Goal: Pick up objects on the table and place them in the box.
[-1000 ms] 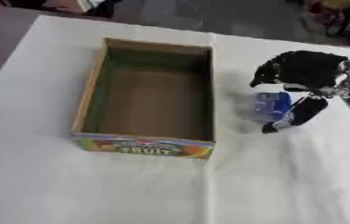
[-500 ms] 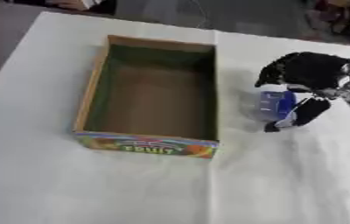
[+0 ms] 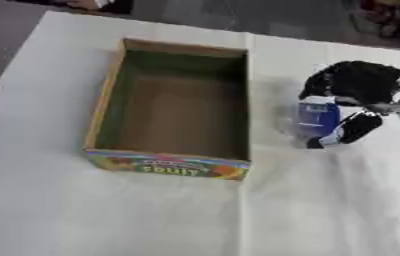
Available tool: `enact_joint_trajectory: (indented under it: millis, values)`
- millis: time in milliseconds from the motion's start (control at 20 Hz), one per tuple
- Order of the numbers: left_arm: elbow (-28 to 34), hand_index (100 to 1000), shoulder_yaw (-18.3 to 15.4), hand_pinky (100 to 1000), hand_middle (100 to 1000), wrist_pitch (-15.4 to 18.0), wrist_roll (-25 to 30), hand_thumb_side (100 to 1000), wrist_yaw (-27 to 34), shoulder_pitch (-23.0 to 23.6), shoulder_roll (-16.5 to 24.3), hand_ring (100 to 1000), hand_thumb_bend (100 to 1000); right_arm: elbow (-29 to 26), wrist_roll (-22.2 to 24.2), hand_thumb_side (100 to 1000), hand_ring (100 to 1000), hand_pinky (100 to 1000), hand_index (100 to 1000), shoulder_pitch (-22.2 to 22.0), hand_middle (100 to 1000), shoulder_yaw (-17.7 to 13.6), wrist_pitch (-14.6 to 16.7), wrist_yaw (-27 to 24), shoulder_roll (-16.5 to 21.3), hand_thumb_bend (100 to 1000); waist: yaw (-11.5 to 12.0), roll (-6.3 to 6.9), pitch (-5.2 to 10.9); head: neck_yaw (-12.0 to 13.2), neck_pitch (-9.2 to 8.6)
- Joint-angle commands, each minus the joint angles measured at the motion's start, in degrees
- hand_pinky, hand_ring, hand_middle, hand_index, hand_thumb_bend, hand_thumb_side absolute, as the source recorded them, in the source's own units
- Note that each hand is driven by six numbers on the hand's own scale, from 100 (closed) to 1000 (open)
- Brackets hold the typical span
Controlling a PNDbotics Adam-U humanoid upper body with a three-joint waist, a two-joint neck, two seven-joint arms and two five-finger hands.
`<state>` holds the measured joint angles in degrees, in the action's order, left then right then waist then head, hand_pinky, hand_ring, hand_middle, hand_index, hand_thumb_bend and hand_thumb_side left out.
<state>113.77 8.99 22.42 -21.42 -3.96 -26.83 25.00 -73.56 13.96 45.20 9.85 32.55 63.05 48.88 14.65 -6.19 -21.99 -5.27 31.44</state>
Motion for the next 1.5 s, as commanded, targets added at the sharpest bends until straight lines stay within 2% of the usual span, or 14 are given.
enact_joint_trajectory:
  millis: [50, 550, 650, 700, 750, 800, 950, 1000, 1150, 1200, 1250, 1300, 1450, 1500]
  values:
    - [0.82, 861, -0.01, 908, 945, 0.1, 0.13, 831, 0.2, -0.87, 0.23, 731, 405, 0.23, -0.68, 842, 786, 756, 839, 0.29, 751, -1.48, -0.09, 0.48, 2.37, 634, 0.07, 0.15, 0.95, 0.28, -0.98]
    - [0.82, 860, 0.03, 909, 947, 0.15, 0.2, 833, 0.13, -0.81, 0.14, 730, 404, 1.25, -1.21, 851, 780, 755, 820, -0.18, 739, -2.16, -0.31, 1.02, 2.73, 620, 0.09, 0.12, 0.24, 0.22, -1.21]
    - [0.82, 860, 0.01, 909, 947, 0.16, 0.2, 833, 0.12, -0.82, 0.12, 730, 404, 1.07, -1.73, 822, 688, 684, 750, -0.24, 646, -2.18, -0.19, 1.01, 2.69, 609, 0.07, 0.12, 0.18, 0.19, -1.15]
    - [0.82, 860, 0.01, 910, 947, 0.16, 0.19, 833, 0.12, -0.83, 0.13, 730, 404, 0.88, -2.24, 805, 578, 540, 712, -0.29, 588, -2.2, -0.18, 1.14, 2.69, 588, 0.07, 0.12, 0.18, 0.23, -1.15]
    - [0.82, 860, 0.0, 910, 947, 0.17, 0.2, 833, 0.12, -0.85, 0.13, 730, 404, 0.73, -2.84, 808, 591, 557, 718, -0.4, 594, -2.18, -0.23, 1.35, 2.69, 591, 0.08, 0.11, 0.18, 0.26, -1.16]
    - [0.82, 859, 0.0, 910, 947, 0.18, 0.2, 832, 0.12, -0.89, 0.14, 730, 403, 0.61, -3.6, 769, 482, 410, 641, -0.5, 516, -2.2, -0.27, 1.51, 2.63, 564, 0.08, 0.11, 0.19, 0.28, -1.21]
    - [0.82, 859, -0.02, 910, 947, 0.22, 0.19, 832, 0.16, -1.04, 0.15, 730, 403, 0.55, -6.57, 752, 450, 364, 611, -0.88, 499, -2.19, -0.23, 1.91, 2.46, 558, 0.11, 0.1, 0.2, 0.36, -1.3]
    - [0.82, 860, -0.01, 910, 946, 0.24, 0.2, 832, 0.17, -1.08, 0.16, 730, 403, 0.61, -7.51, 734, 394, 302, 570, -0.95, 469, -2.16, -0.15, 2.04, 2.38, 555, 0.15, 0.09, 0.2, 0.38, -1.35]
    - [0.82, 859, -0.03, 910, 946, 0.29, 0.21, 832, 0.2, -1.17, 0.13, 730, 403, 0.69, -10.53, 706, 345, 243, 540, -1.14, 426, -2.15, 0.03, 2.68, 2.18, 541, 0.36, 0.05, 0.2, 0.41, -1.5]
    - [0.82, 859, -0.04, 910, 946, 0.3, 0.21, 832, 0.22, -1.2, 0.12, 730, 403, 0.72, -11.6, 677, 307, 190, 513, -1.2, 386, -2.16, 0.0, 2.91, 2.11, 510, 0.42, 0.04, 0.18, 0.44, -1.51]
    - [0.82, 859, -0.04, 910, 946, 0.32, 0.22, 832, 0.22, -1.22, 0.12, 730, 403, 0.68, -12.89, 681, 313, 199, 517, -1.26, 392, -2.2, -0.14, 3.15, 2.03, 517, 0.44, 0.04, 0.16, 0.49, -1.52]
    - [0.82, 859, -0.04, 910, 946, 0.33, 0.23, 832, 0.23, -1.25, 0.11, 730, 402, 0.71, -14.15, 651, 251, 105, 462, -1.34, 332, -2.22, -0.31, 3.45, 1.96, 456, 0.44, 0.05, 0.13, 0.54, -1.52]
    - [0.82, 859, -0.05, 910, 946, 0.36, 0.23, 832, 0.24, -1.31, 0.08, 729, 402, 0.82, -19.16, 659, 186, 100, 393, -1.68, 258, -2.4, -1.36, 3.78, 1.67, 301, 0.36, 0.08, 0.01, 0.72, -1.53]
    - [0.82, 859, -0.06, 910, 946, 0.37, 0.23, 832, 0.24, -1.33, 0.08, 729, 402, 0.98, -20.74, 663, 165, 100, 380, -1.81, 239, -2.4, -1.7, 3.76, 1.61, 285, 0.35, 0.08, -0.01, 0.76, -1.53]
